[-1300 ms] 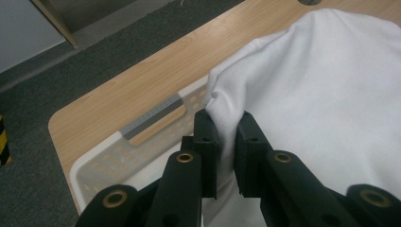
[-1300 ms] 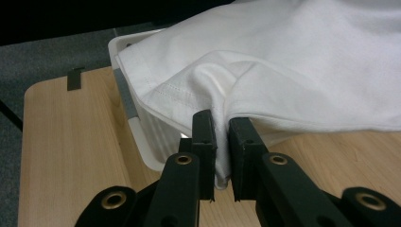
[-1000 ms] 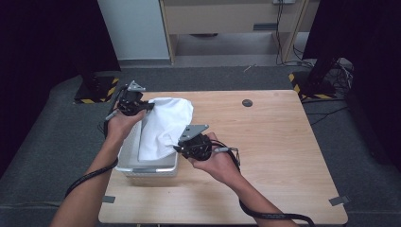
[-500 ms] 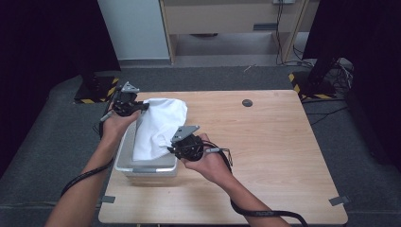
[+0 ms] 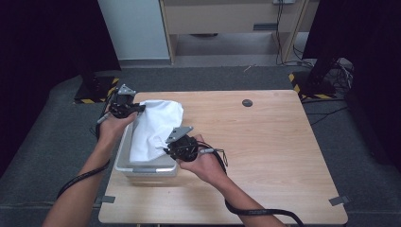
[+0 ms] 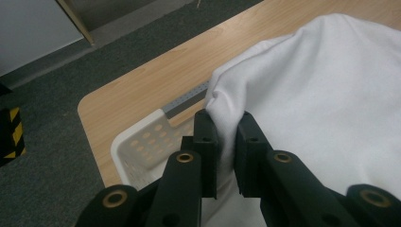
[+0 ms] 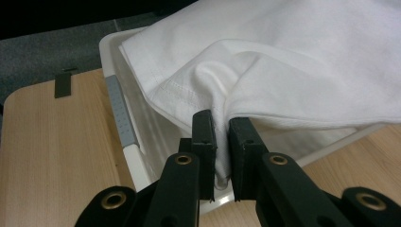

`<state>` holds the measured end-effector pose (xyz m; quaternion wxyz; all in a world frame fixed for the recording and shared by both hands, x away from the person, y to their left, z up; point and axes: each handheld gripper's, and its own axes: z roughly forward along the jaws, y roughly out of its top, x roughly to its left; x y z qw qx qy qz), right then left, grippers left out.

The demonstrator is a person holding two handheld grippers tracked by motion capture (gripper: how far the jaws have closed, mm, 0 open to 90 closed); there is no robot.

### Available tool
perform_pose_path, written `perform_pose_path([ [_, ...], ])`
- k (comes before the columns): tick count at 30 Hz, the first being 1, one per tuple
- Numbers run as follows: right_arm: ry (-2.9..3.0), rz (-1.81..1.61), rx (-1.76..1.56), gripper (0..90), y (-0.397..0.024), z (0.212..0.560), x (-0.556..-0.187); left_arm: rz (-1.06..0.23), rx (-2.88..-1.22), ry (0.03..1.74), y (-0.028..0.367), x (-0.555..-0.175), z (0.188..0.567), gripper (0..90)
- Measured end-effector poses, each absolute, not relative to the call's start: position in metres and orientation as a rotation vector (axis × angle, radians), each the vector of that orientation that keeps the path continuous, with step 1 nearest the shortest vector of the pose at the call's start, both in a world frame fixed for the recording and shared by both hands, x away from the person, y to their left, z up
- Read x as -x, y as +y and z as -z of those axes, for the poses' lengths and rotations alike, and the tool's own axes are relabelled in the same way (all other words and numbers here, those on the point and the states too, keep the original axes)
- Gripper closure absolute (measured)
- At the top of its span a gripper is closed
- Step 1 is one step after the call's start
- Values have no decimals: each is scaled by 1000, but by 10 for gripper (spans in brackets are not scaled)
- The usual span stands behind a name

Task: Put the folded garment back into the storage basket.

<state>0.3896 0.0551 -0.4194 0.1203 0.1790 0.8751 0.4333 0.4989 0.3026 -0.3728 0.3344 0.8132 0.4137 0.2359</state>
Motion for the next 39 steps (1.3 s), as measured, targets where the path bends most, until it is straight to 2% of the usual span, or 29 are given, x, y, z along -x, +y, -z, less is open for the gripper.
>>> perform_pose_path([
  [33,2606,-1227,-545,814,79,445,-398,-546,-2133,1150,325,-505,413,808],
  [34,2620,-1213,-557,658,78,450,-399,-521,-2137,1182,326,-509,419,682],
  [35,2620,-1213,-557,658,78,450,-399,-521,-2137,1182,326,-509,419,540],
  [36,2625,-1200,-581,530,78,451,-399,-553,-2131,1197,325,-508,420,540],
  [37,2630,-1178,-583,458,76,452,-397,-601,-2119,1196,325,-506,418,430],
  [38,2615,-1176,-555,347,71,449,-391,-599,-2106,1194,324,-504,417,334],
  [39,2615,-1176,-555,347,71,449,-391,-597,-2106,1186,323,-502,416,334],
])
